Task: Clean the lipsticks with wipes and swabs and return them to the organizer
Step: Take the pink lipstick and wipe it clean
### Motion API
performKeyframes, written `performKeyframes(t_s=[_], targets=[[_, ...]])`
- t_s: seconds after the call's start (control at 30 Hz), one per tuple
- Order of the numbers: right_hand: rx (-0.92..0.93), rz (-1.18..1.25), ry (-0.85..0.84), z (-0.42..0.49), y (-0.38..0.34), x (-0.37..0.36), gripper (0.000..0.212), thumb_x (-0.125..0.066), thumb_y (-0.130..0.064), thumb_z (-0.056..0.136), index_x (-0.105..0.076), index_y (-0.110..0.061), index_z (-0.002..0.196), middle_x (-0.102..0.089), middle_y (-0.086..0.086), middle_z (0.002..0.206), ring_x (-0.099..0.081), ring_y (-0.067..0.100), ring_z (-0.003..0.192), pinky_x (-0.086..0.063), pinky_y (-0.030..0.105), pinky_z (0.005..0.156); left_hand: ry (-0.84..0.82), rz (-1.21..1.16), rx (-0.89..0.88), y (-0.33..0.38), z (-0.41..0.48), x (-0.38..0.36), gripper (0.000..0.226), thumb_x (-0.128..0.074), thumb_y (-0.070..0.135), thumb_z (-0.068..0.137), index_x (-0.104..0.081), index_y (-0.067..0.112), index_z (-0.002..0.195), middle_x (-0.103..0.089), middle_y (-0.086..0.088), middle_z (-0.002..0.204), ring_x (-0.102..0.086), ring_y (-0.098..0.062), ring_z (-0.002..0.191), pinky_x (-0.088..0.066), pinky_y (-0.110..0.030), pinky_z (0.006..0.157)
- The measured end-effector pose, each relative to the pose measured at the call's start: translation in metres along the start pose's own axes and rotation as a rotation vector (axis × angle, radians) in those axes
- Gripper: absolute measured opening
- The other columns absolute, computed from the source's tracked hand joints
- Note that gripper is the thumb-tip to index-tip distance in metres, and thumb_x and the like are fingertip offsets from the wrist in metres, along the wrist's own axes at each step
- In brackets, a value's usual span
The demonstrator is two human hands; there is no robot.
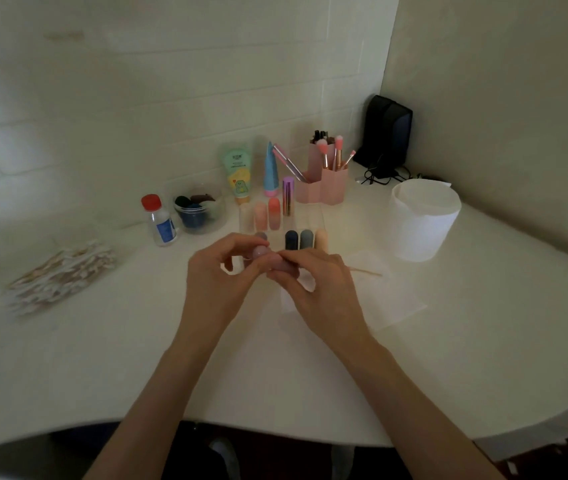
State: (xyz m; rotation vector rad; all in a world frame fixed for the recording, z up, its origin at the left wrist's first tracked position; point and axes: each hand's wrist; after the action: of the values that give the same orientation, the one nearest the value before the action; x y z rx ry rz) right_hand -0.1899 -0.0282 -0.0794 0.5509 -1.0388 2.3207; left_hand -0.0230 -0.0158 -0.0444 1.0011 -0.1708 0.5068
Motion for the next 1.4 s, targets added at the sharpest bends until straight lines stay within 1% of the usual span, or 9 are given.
performKeyframes(t_s=[0.2,0.4,0.53,0.8,0.87,0.97,1.1,1.2,1.4], targets=[[0.063,-0.153,0.084,-0.001,0.003,-0.005,0.024,-0.077,-0.038,0.086,-0.076,-0.018,0.101,-0.073,-0.003,0.09,-0.062,0.016,0.081,-0.037,0.024,0.078,0.282,-0.102,0.221,-0.007,-0.021,0.005,0.013,-0.076,0.03,0.087,-0.077,0.022,0.097,-0.075,0.016,0.087,-0.068,-0.003,0.086,-0.05,-0.015,0.073],[0.014,-0.107,0.122,-0.002,-0.001,-0.001,0.023,-0.084,-0.03,0.083,-0.075,-0.016,0.099,-0.072,-0.004,0.09,-0.055,0.009,0.082,-0.047,0.032,0.073,0.115,0.169,0.193,-0.033,-0.026,0.032,0.019,-0.077,0.024,0.089,-0.074,0.032,0.106,-0.072,0.017,0.095,-0.066,-0.004,0.09,-0.038,-0.005,0.078],[0.001,-0.072,0.068,-0.003,-0.002,-0.006,0.026,-0.077,-0.041,0.088,-0.075,-0.02,0.103,-0.072,-0.008,0.093,-0.06,0.009,0.084,-0.041,0.018,0.079,0.017,0.339,0.22,-0.045,-0.031,0.034,0.024,-0.075,0.02,0.09,-0.072,0.032,0.11,-0.069,0.018,0.091,-0.063,-0.008,0.093,-0.046,-0.03,0.092],[-0.034,0.039,0.056,-0.003,-0.006,0.0,0.036,-0.068,-0.051,0.09,-0.074,-0.025,0.114,-0.071,-0.011,0.096,-0.063,0.004,0.08,-0.05,0.016,0.074,-0.01,0.369,0.242,-0.047,-0.029,0.027,0.054,-0.08,0.027,0.084,-0.059,0.031,0.133,-0.063,0.016,0.106,-0.058,-0.012,0.103,-0.047,-0.034,0.096],[-0.031,0.091,0.055,-0.004,-0.008,-0.001,0.04,-0.068,-0.051,0.089,-0.074,-0.022,0.116,-0.07,-0.012,0.096,-0.059,-0.002,0.078,-0.045,0.008,0.073,0.076,0.319,0.199,-0.045,-0.027,0.029,0.061,-0.085,0.032,0.079,-0.059,0.031,0.135,-0.055,0.014,0.118,-0.054,-0.006,0.104,-0.044,-0.023,0.092],[-0.018,0.129,0.048,-0.003,-0.011,-0.002,0.046,-0.067,-0.053,0.086,-0.074,-0.019,0.117,-0.072,-0.009,0.098,-0.063,0.003,0.078,-0.049,0.01,0.071,0.116,0.035,0.057,-0.025,-0.027,0.028,0.041,-0.082,0.028,0.079,-0.072,0.022,0.119,-0.066,0.007,0.102,-0.062,-0.009,0.081,-0.045,-0.012,0.071],[0.01,0.142,0.042,-0.005,-0.017,-0.003,0.042,-0.069,-0.051,0.086,-0.073,-0.016,0.11,-0.074,-0.007,0.095,-0.063,0.006,0.075,-0.047,0.009,0.07,0.028,-0.283,0.111,-0.006,-0.027,0.012,0.027,-0.074,0.031,0.079,-0.075,0.032,0.106,-0.074,0.009,0.089,-0.062,-0.013,0.058,-0.055,-0.024,0.059],[-0.015,0.187,0.024,-0.006,-0.019,-0.002,0.037,-0.074,-0.047,0.084,-0.071,-0.017,0.104,-0.073,-0.01,0.091,-0.062,0.008,0.073,-0.045,0.009,0.068,0.031,-0.357,0.169,-0.007,-0.026,0.006,0.017,-0.074,0.03,0.081,-0.079,0.031,0.097,-0.075,0.001,0.087,-0.057,-0.02,0.058,-0.052,-0.033,0.058],[-0.065,0.24,-0.001,-0.007,-0.017,-0.005,0.028,-0.085,-0.03,0.081,-0.07,-0.016,0.101,-0.073,-0.013,0.088,-0.068,0.01,0.075,-0.055,0.017,0.07,0.024,-0.424,0.223,-0.018,-0.025,0.008,0.021,-0.07,0.027,0.084,-0.076,0.017,0.102,-0.075,0.003,0.092,-0.064,-0.009,0.074,-0.049,-0.018,0.068]])
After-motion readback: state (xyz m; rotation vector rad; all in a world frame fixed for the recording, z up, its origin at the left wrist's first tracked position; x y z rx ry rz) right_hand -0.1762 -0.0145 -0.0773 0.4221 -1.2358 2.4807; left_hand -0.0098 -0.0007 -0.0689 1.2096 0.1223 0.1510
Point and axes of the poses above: each hand's wrist, its own z-axis towards the middle knuckle, its own x-axis out of the back of the hand, y = z × x
